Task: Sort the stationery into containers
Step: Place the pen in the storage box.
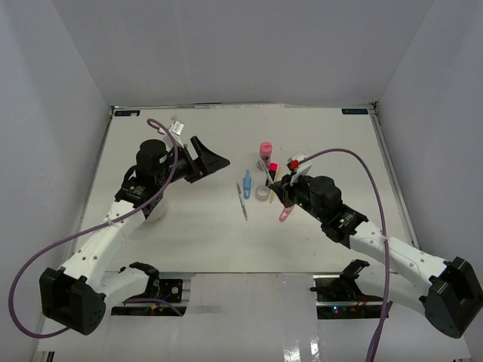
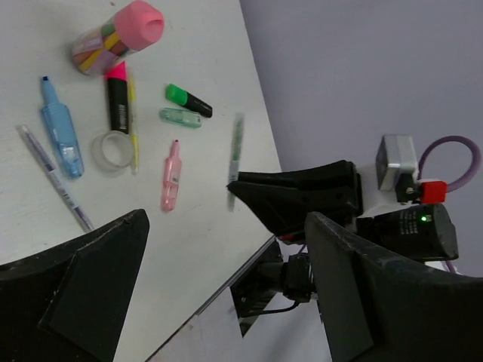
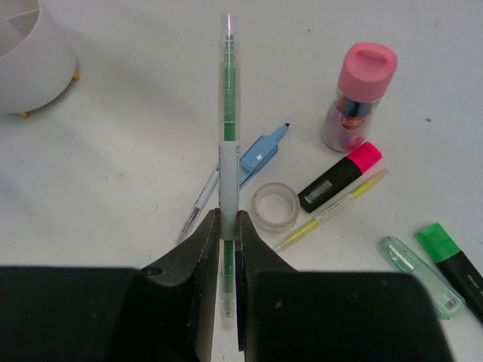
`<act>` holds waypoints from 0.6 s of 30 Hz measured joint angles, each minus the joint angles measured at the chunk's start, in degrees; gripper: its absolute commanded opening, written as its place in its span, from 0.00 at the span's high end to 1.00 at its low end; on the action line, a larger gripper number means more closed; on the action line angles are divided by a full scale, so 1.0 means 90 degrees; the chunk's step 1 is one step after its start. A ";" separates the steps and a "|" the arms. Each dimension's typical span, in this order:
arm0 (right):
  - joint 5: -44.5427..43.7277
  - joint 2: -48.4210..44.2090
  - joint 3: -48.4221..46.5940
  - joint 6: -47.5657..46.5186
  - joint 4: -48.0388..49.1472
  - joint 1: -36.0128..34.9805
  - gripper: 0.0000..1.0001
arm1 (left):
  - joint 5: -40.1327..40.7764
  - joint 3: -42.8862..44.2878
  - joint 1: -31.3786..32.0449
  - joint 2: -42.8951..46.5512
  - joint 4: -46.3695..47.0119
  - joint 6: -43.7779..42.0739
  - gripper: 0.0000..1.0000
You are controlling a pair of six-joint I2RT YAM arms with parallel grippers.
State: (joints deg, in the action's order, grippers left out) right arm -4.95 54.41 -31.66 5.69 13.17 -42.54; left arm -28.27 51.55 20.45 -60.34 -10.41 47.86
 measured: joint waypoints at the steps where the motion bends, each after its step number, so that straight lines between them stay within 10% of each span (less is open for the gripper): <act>1: 0.0051 0.0107 -0.0015 -0.0002 0.0090 -0.0032 0.92 | 0.0114 0.0053 0.0155 -0.0073 0.0100 0.0092 0.06; 18: 0.0580 0.0670 -0.0379 0.0049 0.0767 -0.0330 0.92 | 0.1872 0.0860 0.1734 -0.1928 0.0692 0.0143 0.33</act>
State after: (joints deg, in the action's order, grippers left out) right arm 0.27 60.45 -35.07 6.13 20.08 -45.52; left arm -11.42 59.29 36.05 -77.69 -4.19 49.15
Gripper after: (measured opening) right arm 0.133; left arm 0.696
